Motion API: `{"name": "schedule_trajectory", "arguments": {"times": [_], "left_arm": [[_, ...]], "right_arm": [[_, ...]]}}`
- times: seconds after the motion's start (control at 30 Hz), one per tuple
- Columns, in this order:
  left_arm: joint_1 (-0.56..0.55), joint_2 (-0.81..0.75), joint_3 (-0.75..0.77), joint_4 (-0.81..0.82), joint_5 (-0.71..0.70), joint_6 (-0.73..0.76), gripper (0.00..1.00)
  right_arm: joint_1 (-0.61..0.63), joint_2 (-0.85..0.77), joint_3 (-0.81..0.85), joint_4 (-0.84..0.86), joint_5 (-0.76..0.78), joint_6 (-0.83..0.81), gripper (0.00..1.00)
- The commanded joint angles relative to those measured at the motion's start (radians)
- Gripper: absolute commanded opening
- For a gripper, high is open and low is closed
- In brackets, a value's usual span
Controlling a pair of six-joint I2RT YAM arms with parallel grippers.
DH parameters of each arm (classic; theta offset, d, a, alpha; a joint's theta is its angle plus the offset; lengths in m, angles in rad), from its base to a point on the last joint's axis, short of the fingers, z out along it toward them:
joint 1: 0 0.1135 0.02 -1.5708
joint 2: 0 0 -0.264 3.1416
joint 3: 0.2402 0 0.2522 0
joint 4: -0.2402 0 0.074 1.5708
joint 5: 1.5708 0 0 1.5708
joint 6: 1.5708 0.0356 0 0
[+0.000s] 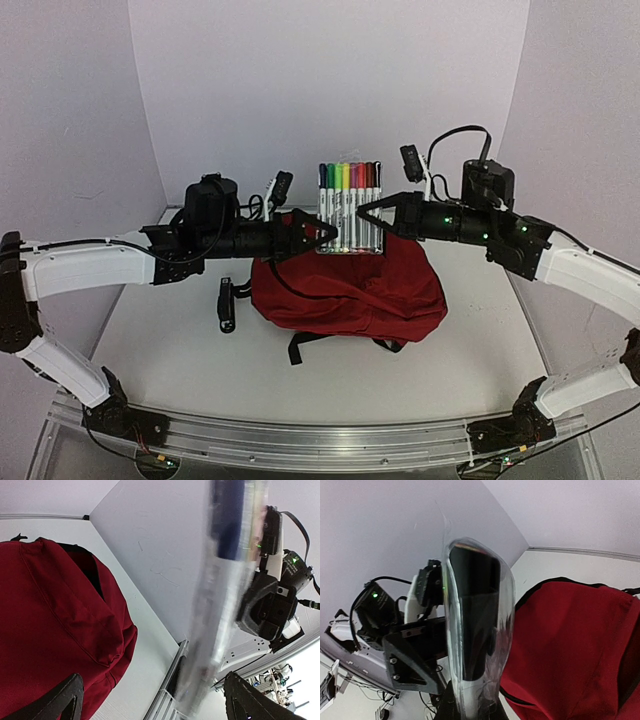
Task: Pack the student bag
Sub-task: Adjust the student bag at the center of the board, then place the stationery in the student bag.
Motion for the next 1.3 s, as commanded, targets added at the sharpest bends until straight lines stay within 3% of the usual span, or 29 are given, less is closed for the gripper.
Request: {"name": "schedule_trajectory", "arguments": {"times": [0.0, 0.33, 0.47, 0.5, 0.53, 0.6, 0.67, 0.73, 0.83, 1.0, 1.27], "left_arm": [[-0.001, 0.017, -0.003, 0.126, 0.068, -0.026, 0.95], [0.018, -0.019, -0.089, 0.345, 0.099, -0.086, 0.59], [0.028, -0.021, -0.091, 0.36, 0.094, -0.09, 0.15], [0.031, -0.02, -0.088, 0.36, 0.091, -0.092, 0.07], [0.035, -0.02, -0.088, 0.358, 0.086, -0.094, 0.02], [0.045, -0.021, -0.086, 0.336, 0.068, -0.097, 0.0], [0.069, -0.026, -0.079, 0.27, 0.031, -0.105, 0.0], [0.099, -0.033, -0.078, 0.223, 0.008, -0.121, 0.0], [0.128, -0.043, -0.074, 0.156, -0.032, -0.122, 0.0], [0.137, -0.028, -0.008, 0.02, -0.082, -0.079, 0.0], [0.144, 0.037, 0.092, -0.075, -0.069, -0.055, 0.0]], "right_arm": [[-0.002, -0.016, -0.005, 0.103, -0.195, 0.019, 0.0], [-0.001, -0.004, -0.026, 0.121, -0.255, 0.031, 0.0], [-0.001, 0.015, -0.029, 0.12, -0.272, 0.019, 0.0], [-0.002, 0.018, -0.028, 0.12, -0.263, 0.019, 0.08], [-0.002, 0.02, -0.027, 0.119, -0.243, 0.018, 0.24], [-0.001, 0.017, -0.021, 0.106, -0.155, 0.015, 0.55], [-0.001, 0.014, 0.0, 0.038, -0.003, -0.018, 0.71], [-0.001, 0.022, 0.033, -0.058, 0.172, -0.055, 0.8], [-0.001, 0.062, 0.086, -0.193, 0.435, -0.086, 0.86], [0.003, 0.213, 0.212, -0.388, 0.797, -0.114, 0.88], [0.021, 0.415, 0.398, -0.53, 1.065, -0.145, 0.91]]}}
